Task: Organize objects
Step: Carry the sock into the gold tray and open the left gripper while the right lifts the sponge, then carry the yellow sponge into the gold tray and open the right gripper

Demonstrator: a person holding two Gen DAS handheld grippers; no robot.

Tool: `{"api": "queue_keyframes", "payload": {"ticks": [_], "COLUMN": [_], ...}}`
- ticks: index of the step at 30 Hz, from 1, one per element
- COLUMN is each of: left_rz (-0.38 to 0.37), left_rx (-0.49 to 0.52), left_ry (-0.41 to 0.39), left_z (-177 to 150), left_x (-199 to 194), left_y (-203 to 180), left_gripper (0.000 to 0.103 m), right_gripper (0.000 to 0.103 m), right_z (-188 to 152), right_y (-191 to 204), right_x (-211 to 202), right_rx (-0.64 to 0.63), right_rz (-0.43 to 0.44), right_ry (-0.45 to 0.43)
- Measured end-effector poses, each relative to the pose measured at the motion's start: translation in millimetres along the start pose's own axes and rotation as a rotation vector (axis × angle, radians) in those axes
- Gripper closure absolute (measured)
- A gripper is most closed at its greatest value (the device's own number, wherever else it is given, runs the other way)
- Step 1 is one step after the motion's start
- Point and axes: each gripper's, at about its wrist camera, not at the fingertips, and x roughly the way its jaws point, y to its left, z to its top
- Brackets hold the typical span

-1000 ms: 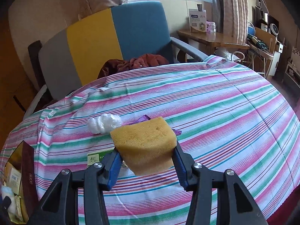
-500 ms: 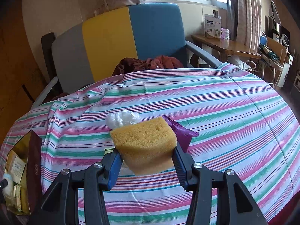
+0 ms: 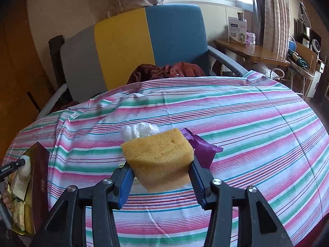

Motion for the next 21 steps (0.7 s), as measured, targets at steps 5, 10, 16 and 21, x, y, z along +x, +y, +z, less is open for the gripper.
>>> {"api": "queue_keyframes", "payload": {"ticks": [5,10,16,21], "left_rz": [0.041,0.049,0.040,0.065], "left_rx": [0.004,0.041,0.082,0.108], "left_ry": [-0.012,-0.066,-0.102,-0.125], "left_z": [8.7,-4.2,-45.3,-73.9], "left_x": [1.9,-28.6,-76.9,-105.6], "left_y": [2.3,2.4,6.2,13.3], "left_gripper": [0.044,0.044,0.042,0.041], "right_gripper": [0.052,0.052,0.052,0.052], "right_z": [1.9,0.6,-1.6,-8.1], "right_y": [1.7,4.6,10.0,31.9], "right_x": [1.4,0.3,-2.3,3.6], "right_rx": [-0.006,-0.023,-0.046,-0.088], "right_rz": [0.008,-0.005,0.000,0.084], "right_ry": [0.001,-0.004,-0.010,0.072]}}
